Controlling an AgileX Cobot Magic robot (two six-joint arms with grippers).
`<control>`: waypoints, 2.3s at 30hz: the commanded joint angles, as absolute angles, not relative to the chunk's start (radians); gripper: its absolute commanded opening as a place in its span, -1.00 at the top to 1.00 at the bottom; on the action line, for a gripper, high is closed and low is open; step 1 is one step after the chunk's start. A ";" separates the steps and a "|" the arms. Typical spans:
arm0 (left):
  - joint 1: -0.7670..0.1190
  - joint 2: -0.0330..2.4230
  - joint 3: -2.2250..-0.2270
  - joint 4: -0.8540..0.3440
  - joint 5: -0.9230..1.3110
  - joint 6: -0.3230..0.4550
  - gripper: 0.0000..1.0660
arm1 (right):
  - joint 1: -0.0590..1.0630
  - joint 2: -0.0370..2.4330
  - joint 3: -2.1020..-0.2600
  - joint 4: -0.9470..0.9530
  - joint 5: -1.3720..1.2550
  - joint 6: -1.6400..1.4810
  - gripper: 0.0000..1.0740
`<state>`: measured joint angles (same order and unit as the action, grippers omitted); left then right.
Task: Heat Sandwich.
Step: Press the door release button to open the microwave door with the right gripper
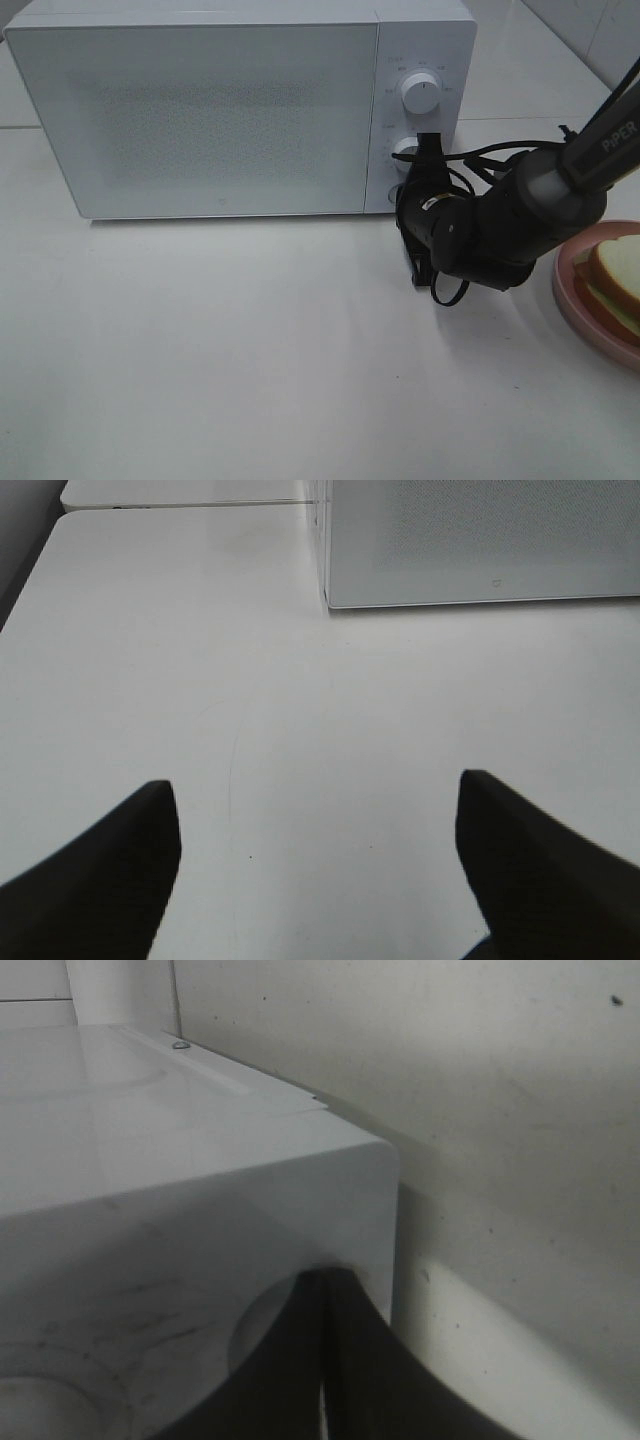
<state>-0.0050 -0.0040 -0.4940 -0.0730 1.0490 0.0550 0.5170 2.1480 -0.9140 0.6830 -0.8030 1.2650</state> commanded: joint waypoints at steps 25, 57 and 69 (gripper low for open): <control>-0.008 -0.026 -0.492 -0.076 1.037 0.055 -0.33 | 0.489 2.165 -0.988 0.588 -1.175 1.313 1.00; -0.008 -0.026 -0.492 -0.076 1.037 0.055 -0.33 | 0.489 2.165 -0.988 0.583 -1.165 1.306 1.00; -0.008 -0.026 -0.492 -0.076 1.037 0.055 -0.33 | 0.489 2.165 -0.988 0.582 -1.134 1.306 1.00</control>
<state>-0.0050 -0.0040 -0.4940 -0.0730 1.0490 0.0550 0.5220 2.1870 -0.9290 0.6290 -0.8860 1.3170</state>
